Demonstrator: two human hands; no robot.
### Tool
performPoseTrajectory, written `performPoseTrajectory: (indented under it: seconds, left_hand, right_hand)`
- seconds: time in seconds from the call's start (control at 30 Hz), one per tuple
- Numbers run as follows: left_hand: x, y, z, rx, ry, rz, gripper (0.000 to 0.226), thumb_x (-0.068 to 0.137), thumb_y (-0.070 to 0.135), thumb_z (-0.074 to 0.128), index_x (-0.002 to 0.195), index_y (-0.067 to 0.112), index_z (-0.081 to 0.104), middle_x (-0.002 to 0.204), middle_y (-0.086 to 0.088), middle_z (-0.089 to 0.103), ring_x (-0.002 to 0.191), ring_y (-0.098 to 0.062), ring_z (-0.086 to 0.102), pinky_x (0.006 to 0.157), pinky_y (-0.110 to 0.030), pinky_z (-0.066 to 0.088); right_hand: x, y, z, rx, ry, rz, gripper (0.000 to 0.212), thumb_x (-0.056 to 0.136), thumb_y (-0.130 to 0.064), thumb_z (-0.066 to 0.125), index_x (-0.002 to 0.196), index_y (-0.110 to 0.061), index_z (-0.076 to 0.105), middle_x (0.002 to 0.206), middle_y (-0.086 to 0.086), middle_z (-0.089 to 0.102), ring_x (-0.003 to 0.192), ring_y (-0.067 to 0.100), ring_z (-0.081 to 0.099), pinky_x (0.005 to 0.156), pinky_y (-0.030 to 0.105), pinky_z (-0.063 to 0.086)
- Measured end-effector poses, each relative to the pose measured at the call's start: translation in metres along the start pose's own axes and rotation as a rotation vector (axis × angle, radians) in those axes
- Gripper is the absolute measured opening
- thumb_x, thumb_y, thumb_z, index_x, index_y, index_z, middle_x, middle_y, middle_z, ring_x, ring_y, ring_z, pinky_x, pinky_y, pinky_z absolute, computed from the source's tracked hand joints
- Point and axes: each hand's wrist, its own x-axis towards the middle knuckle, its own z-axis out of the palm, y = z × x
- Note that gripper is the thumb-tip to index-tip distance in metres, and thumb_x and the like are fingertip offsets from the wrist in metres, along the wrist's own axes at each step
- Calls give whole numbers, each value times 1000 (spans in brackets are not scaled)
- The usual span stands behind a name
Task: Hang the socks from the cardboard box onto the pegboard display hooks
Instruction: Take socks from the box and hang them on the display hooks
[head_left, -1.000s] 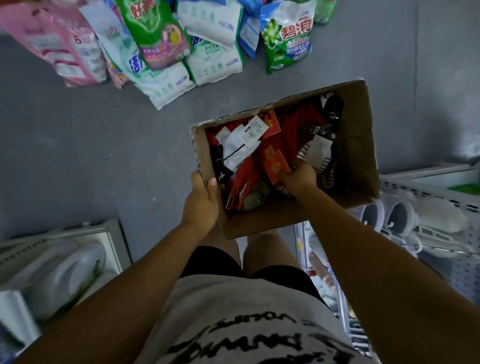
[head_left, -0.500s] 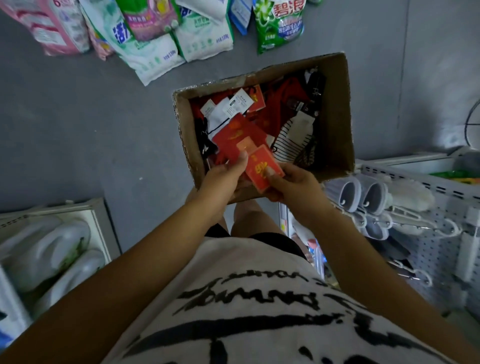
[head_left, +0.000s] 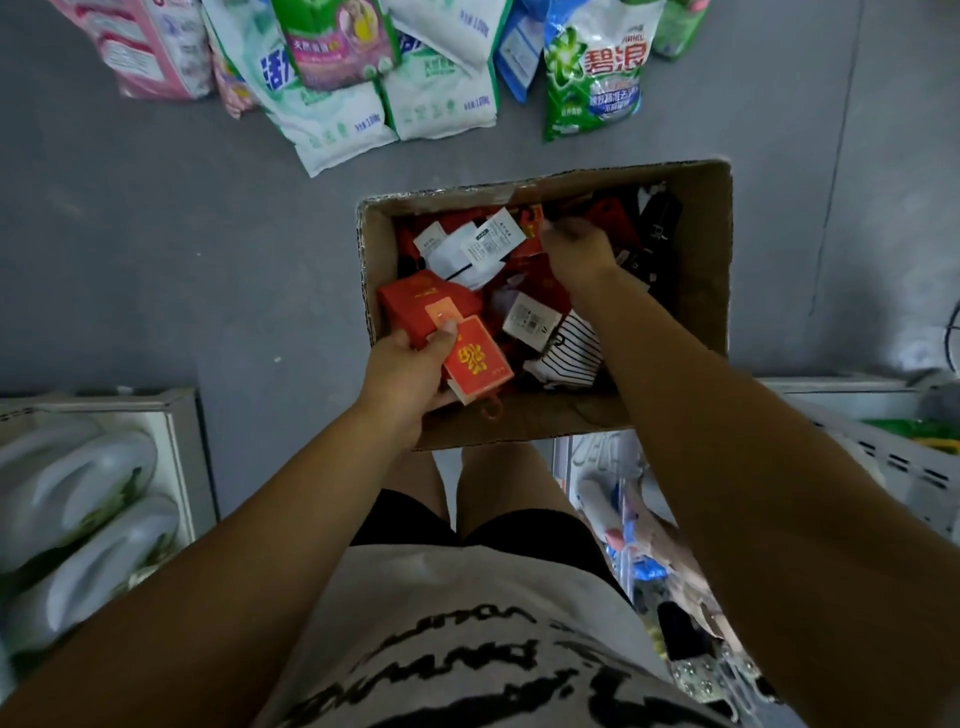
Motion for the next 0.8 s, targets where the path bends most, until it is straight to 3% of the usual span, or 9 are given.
performPoseTrajectory:
  seconds: [0.07, 0.17, 0.23, 0.3, 0.4, 0.57, 0.7, 0.8]
  left_hand:
    - [4, -2, -2, -3, -2, 3, 37, 98, 36, 64, 131, 19, 60, 116, -5, 74, 105, -22, 72, 69, -35, 63]
    - [7, -5, -4, -4, -9, 22, 32, 99, 41, 60, 127, 25, 60, 110, 0, 76, 97, -17, 74, 68, -34, 63]
    - [6, -6, -6, 20, -12, 43, 30, 100, 47, 57, 125, 31, 60, 105, 4, 77, 89, -13, 77, 66, -32, 63]
    - [3, -5, -7, 35, -18, 50, 32, 98, 52, 54, 125, 34, 57, 107, 3, 76, 90, -15, 77, 75, -38, 64]
    - [-2, -4, -11, -5, -55, 33, 27, 97, 54, 52, 118, 37, 56, 110, 0, 76, 91, -21, 78, 76, -46, 64]
    - [-18, -3, -17, -10, -100, 48, 31, 100, 51, 51, 125, 32, 54, 110, -5, 77, 93, -28, 77, 74, -45, 63]
    - [-38, 0, -18, -12, -138, 49, 31, 101, 37, 58, 130, 30, 50, 119, -8, 72, 99, -30, 76, 78, -47, 63]
    - [-57, 4, -18, 18, -186, 82, 36, 102, 29, 60, 135, 28, 48, 120, -11, 70, 94, -28, 76, 78, -45, 64]
  right_hand:
    - [15, 0, 12, -21, -18, 55, 47, 103, -43, 50, 130, -5, 59, 116, 11, 69, 100, 26, 68, 83, 34, 56]
    - [26, 6, 24, 28, 5, 110, 45, 99, -48, 56, 114, -6, 65, 90, 2, 70, 71, 13, 72, 60, 19, 55]
    - [26, 11, 24, 105, 23, 132, 34, 96, -46, 63, 91, -12, 66, 67, -6, 66, 42, 1, 63, 35, 10, 42]
    - [25, 20, 21, 170, 40, 122, 22, 93, -38, 69, 87, -17, 67, 53, -13, 64, 36, -6, 58, 30, 10, 37]
    - [20, 24, 17, 276, 43, 97, 5, 91, -19, 74, 90, -20, 69, 51, -15, 67, 41, -4, 62, 36, 12, 43]
    - [5, 25, 17, 412, 44, 96, 12, 87, -10, 77, 87, -17, 67, 87, 7, 74, 59, 17, 71, 59, 27, 60]
    - [-28, 42, 1, 302, 175, -54, 9, 95, -16, 69, 94, -12, 61, 98, 6, 69, 94, 22, 71, 86, 39, 61]
    - [-69, 55, -23, 208, 303, -166, 13, 96, -25, 67, 101, -13, 63, 103, 2, 70, 101, 19, 68, 90, 39, 59]
